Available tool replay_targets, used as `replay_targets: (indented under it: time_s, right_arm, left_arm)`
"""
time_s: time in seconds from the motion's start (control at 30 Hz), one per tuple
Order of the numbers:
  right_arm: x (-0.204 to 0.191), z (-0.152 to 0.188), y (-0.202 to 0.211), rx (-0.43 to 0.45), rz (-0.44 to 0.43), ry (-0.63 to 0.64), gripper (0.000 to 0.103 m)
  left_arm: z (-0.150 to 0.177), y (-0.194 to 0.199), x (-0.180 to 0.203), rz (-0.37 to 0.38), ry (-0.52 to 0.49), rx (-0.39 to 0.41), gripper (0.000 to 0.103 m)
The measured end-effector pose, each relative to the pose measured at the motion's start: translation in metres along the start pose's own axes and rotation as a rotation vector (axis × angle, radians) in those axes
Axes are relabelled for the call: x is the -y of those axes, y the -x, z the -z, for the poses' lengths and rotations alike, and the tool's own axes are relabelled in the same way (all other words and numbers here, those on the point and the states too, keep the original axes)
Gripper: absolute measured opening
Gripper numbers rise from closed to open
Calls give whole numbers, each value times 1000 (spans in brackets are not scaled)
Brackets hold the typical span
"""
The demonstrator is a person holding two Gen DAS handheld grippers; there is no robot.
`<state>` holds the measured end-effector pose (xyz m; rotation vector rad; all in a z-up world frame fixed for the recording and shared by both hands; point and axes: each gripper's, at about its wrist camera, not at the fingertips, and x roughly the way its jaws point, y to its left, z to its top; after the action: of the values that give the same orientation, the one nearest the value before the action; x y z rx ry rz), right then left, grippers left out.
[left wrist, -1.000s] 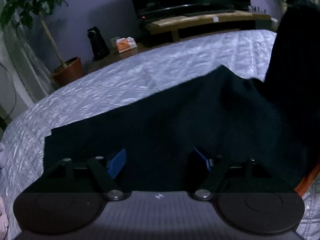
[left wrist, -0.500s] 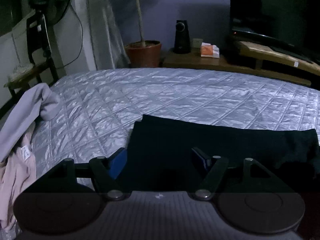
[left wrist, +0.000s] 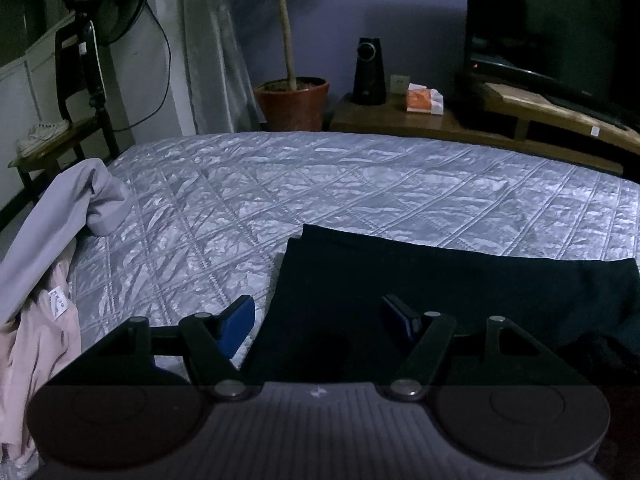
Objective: Fold clothes
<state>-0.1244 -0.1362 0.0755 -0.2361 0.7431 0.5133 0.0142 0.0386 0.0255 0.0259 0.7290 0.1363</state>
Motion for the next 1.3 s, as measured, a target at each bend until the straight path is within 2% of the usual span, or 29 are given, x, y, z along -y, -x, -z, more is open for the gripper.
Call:
replay_targets:
  time_s: [0.03, 0.07, 0.1, 0.13, 0.17, 0.23, 0.3, 0.4, 0.5, 0.57, 0.6, 0.63, 0.67, 0.7, 0.83, 0.93, 1.0, 1.03, 1.07, 1.13, 1.17, 1.23, 1.3]
  right_arm:
    - [-11, 6, 4, 3, 39, 126, 64]
    - [-22, 12, 9, 6, 78, 252, 77]
    - [-33, 19, 13, 8, 116, 376, 76]
    - [-39, 28, 18, -4, 126, 449, 74]
    - [-40, 34, 22, -17, 125, 451, 73]
    - [-31, 39, 32, -10, 102, 370, 72]
    - [-26, 40, 36, 1, 121, 332, 71]
    - [-28, 37, 32, 21, 125, 368, 66]
    - [-34, 35, 15, -15, 148, 427, 68]
    - [-24, 30, 9, -45, 121, 345, 72]
    - [-19, 28, 12, -32, 81, 292, 79]
    - [-12, 26, 14, -28, 24, 229, 78]
    - [-6, 25, 16, -23, -33, 171, 62]
    - [-1, 23, 18, -13, -61, 110, 24]
    - [13, 14, 26, 57, -48, -43, 22]
    - [25, 4, 36, 177, 11, -176, 23]
    - [15, 1, 34, 212, 110, -121, 27]
    - [2, 3, 30, 207, 152, -40, 29]
    - [-14, 8, 23, 180, 153, 41, 35]
    - [-41, 18, -4, 20, 36, 170, 76]
    - [-56, 24, -15, -56, -21, 230, 89]
    - [-73, 28, -7, -17, -66, 307, 87]
    - [-73, 23, 2, 0, -93, 295, 87]
  left_arm:
    - [0, 0, -1, 1, 1, -1, 66]
    - [0, -1, -2, 3, 3, -6, 66]
    - [-1, -2, -2, 9, 5, -13, 66]
    - [0, -3, -1, 22, 7, -17, 66]
    - [0, -3, 1, 35, 8, -20, 66]
    - [1, -1, 7, 50, -10, -17, 66]
    - [2, 1, 13, 64, -29, -13, 66]
    - [3, 3, 18, 74, -46, -11, 67]
    - [4, 0, 22, 79, -62, -18, 67]
    - [4, 1, 23, 84, -64, -22, 67]
    - [4, 0, 24, 87, -66, -23, 67]
    - [4, 0, 24, 90, -67, -24, 67]
    - [3, 0, 24, 92, -68, -26, 67]
    - [3, 0, 25, 94, -69, -26, 67]
    - [4, 0, 25, 93, -72, -24, 67]
    - [4, -1, 23, 84, -65, -25, 67]
    - [3, -1, 22, 77, -60, -24, 67]
    - [3, -1, 22, 76, -59, -23, 67]
    - [3, -1, 23, 75, -59, -23, 67]
    - [4, -1, 23, 76, -60, -22, 67]
    - [4, -1, 23, 75, -61, -21, 67]
    - [4, -1, 22, 74, -61, -17, 67]
    - [4, -3, 21, 66, -52, -22, 67]
